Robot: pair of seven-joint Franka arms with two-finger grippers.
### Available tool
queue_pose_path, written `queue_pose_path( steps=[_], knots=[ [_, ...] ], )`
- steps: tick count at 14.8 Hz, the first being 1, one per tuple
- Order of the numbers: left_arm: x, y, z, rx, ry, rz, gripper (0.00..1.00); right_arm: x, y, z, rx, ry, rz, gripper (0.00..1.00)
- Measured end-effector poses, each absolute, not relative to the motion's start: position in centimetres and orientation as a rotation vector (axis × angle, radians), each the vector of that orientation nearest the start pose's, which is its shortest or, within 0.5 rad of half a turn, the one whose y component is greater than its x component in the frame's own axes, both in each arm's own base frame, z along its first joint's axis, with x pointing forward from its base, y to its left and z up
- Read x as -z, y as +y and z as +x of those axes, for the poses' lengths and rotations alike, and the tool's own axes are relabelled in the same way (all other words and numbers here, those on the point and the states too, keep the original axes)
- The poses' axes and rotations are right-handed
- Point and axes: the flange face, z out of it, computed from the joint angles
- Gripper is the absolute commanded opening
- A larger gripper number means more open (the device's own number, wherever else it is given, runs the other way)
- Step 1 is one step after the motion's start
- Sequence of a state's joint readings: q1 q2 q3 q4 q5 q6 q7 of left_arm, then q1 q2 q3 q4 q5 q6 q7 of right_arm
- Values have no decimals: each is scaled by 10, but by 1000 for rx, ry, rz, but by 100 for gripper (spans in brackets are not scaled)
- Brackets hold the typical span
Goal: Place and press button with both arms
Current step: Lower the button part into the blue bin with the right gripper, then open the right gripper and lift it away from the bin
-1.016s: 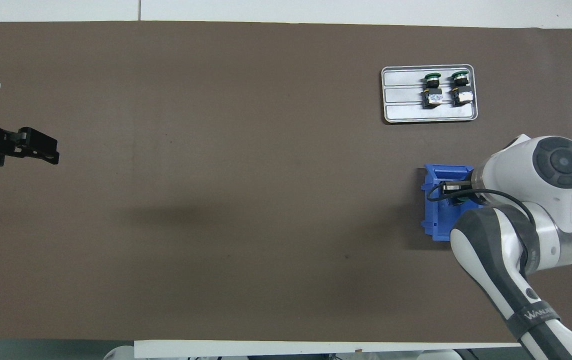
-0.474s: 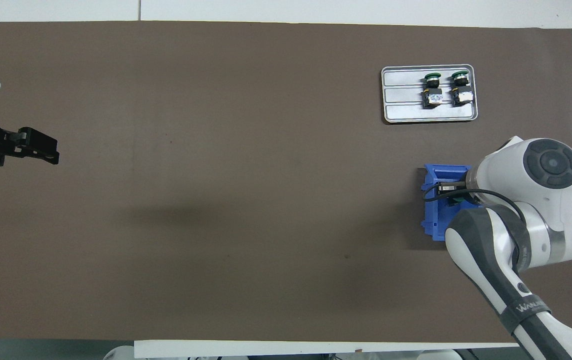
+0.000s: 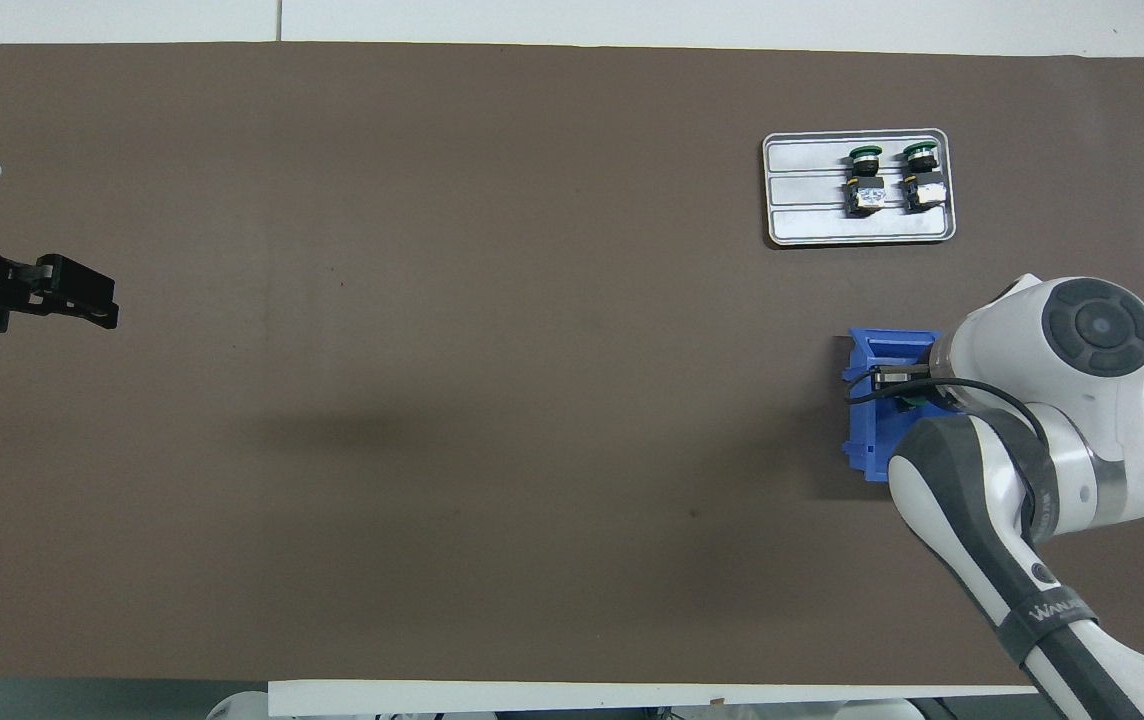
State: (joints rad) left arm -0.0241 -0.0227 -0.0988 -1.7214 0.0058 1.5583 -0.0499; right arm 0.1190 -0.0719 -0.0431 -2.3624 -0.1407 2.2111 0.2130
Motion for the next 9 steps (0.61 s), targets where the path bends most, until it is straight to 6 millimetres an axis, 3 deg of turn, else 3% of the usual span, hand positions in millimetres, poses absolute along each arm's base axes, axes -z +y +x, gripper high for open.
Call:
queue_pose_path(
  steps=[9],
  knots=[
    [-565, -66, 535, -217, 114, -3112, 100, -358, 32, 486, -89, 80, -3256, 98]
  ],
)
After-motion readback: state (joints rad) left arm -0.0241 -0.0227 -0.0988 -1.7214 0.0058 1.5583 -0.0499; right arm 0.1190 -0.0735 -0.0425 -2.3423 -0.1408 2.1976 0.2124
